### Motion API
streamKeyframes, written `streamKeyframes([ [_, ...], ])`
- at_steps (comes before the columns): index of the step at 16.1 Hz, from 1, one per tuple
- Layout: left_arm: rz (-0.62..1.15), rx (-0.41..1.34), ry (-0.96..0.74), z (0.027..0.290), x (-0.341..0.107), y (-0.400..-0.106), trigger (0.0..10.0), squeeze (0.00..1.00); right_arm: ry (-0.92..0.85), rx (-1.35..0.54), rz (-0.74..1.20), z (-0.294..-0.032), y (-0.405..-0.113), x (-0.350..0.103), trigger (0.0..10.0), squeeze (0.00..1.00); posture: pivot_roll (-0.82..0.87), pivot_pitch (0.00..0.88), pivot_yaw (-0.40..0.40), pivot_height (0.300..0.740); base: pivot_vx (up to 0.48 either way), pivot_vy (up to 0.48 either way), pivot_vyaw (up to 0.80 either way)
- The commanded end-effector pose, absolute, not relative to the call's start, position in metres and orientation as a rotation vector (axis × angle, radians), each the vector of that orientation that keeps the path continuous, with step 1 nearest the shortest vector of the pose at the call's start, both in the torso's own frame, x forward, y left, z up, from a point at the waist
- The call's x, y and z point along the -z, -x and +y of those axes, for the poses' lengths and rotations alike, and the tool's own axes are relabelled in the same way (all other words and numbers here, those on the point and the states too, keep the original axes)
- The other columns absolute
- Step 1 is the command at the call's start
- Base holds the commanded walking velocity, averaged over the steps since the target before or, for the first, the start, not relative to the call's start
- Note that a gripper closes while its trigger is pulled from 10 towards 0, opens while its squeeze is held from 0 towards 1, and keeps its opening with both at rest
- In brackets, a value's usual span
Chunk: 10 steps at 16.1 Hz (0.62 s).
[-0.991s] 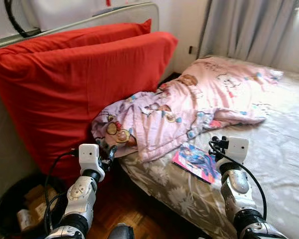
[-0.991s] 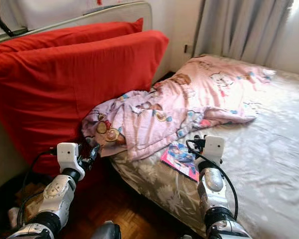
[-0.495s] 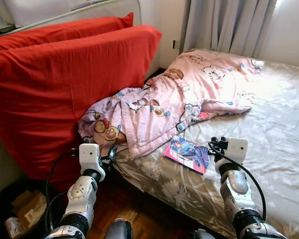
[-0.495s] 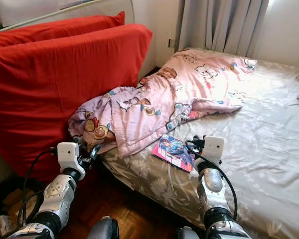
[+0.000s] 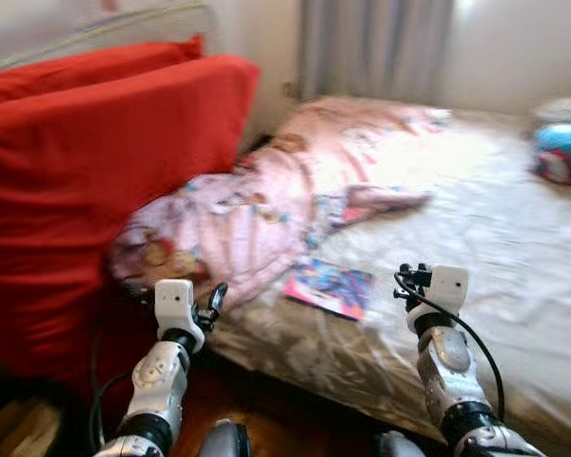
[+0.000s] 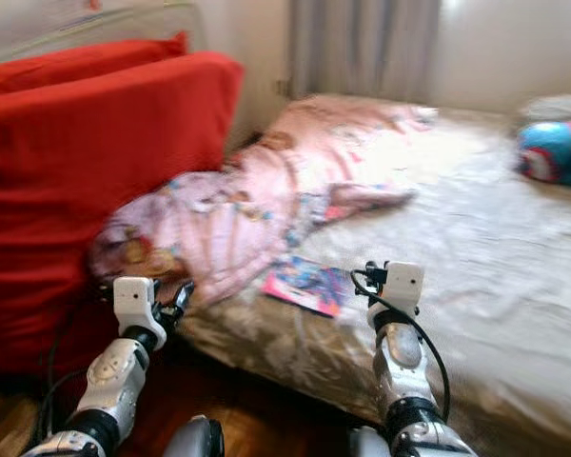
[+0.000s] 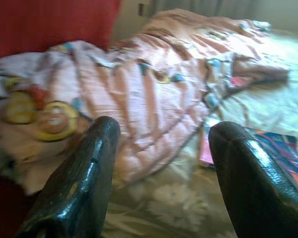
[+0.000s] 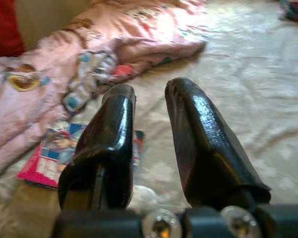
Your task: Clean up the room
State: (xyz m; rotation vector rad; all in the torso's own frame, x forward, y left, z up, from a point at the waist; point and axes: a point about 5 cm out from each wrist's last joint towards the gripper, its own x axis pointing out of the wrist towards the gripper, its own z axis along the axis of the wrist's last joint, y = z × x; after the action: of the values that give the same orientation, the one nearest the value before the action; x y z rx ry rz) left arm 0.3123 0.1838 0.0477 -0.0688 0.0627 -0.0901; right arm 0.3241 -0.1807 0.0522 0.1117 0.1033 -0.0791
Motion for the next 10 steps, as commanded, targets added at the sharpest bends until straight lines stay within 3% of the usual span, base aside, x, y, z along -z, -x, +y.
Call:
streamKeyframes([
  [1,0.056,0.089,0.065,0.185,-0.05,-0.313,10.0,0.0,-0.117,0.068,0.092,-0.179,-0.326,-0.055,10.0,0.0,-0.02,0.0,0.034,0.627,0.0,0.0,0.0],
  [7,0.054,0.083,0.067,0.184,-0.051,-0.314,10.0,0.0,-0.095,0.051,0.138,-0.18,-0.321,-0.045,10.0,0.0,-0.02,0.0,0.033,0.627,0.0,0.0,0.0],
  [10,0.049,0.087,0.07,0.183,-0.053,-0.316,10.0,0.0,-0.116,0.018,0.132,-0.177,-0.319,-0.044,10.0,0.0,-0.02,0.0,0.033,0.627,0.0,0.0,0.72],
])
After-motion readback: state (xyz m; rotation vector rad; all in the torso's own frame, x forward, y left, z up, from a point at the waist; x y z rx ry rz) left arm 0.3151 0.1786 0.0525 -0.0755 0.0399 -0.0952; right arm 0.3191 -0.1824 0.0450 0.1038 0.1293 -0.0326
